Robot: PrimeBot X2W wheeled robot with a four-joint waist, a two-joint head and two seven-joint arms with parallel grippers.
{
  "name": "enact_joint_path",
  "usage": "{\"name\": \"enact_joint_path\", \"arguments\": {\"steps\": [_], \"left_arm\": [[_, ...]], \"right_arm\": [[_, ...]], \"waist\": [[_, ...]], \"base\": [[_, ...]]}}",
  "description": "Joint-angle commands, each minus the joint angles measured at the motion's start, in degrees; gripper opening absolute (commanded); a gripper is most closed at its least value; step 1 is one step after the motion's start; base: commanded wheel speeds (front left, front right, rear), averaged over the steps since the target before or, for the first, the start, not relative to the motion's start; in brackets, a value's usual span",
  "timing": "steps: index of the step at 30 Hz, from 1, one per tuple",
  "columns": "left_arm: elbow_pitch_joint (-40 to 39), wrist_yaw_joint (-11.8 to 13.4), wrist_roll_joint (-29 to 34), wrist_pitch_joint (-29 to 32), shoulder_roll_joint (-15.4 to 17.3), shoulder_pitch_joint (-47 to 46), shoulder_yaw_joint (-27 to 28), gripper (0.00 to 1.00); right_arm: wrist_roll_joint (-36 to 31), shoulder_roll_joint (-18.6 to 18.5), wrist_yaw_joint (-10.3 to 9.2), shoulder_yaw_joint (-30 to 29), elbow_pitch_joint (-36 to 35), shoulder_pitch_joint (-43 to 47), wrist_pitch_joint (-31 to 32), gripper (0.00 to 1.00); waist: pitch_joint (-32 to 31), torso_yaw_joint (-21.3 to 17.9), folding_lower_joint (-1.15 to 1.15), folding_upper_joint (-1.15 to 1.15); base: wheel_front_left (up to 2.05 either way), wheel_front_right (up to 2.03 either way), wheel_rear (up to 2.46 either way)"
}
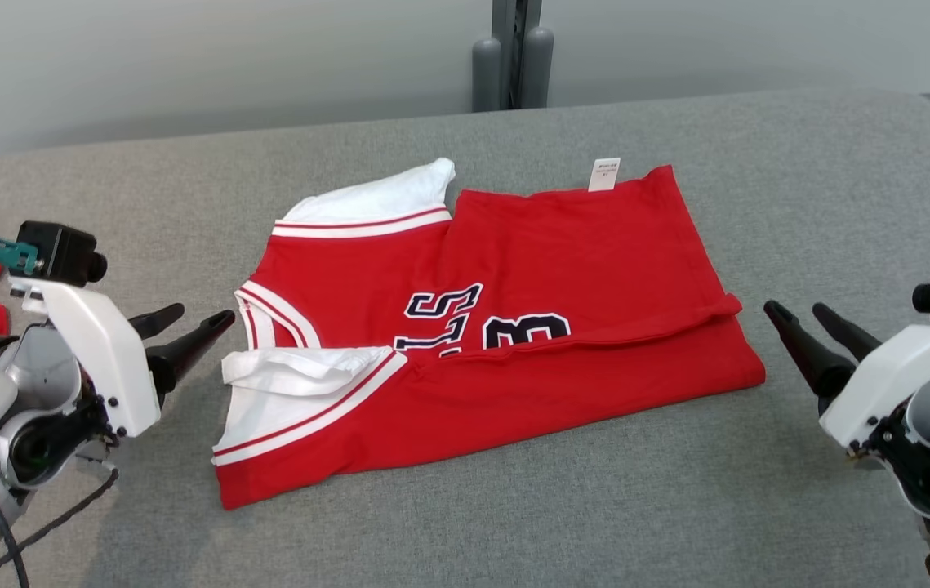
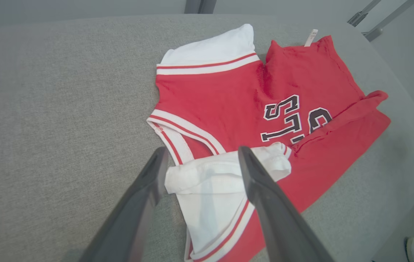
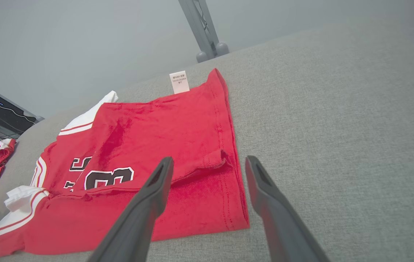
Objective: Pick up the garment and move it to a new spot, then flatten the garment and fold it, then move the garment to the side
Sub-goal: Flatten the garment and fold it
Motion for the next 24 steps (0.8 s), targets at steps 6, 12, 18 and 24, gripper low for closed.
{"name": "enact_joint_path", "arguments": {"steps": [6, 12, 18, 24], "left_arm": [[-1.82, 3.18, 2.15, -8.02, 0.79, 5.49, 0.68, 1.00], [-4.72, 8.83, 2.86, -14.27, 0.43, 10.97, 1.09, 1.00], [-7.92, 13.24, 5.08, -18.75, -0.93, 15.27, -0.25, 1.00], [-8.10, 15.67, 5.28, -20.44, -2.95, 17.98, -1.16, 1.00]], "right_arm": [[1.47, -1.37, 0.13, 1.31, 1.38, 3.57, -2.38, 1.00], [1.15, -2.60, 0.13, 2.06, 4.29, 4.81, -3.79, 1.00], [1.69, -2.18, 0.13, 2.54, 7.32, 3.31, -5.16, 1.00], [1.77, -2.00, 0.13, 3.13, 11.51, 1.80, -4.69, 1.00]], "waist": [[-2.84, 0.14, 0.00, 0.00], [-3.54, 0.90, 0.00, 0.00], [-3.25, 2.04, 0.00, 0.00], [-3.34, 2.98, 0.00, 0.00]], "base": [[0.00, 0.00, 0.00], [0.00, 0.00, 0.00], [0.00, 0.00, 0.00], [0.00, 0.00, 0.00]]}}
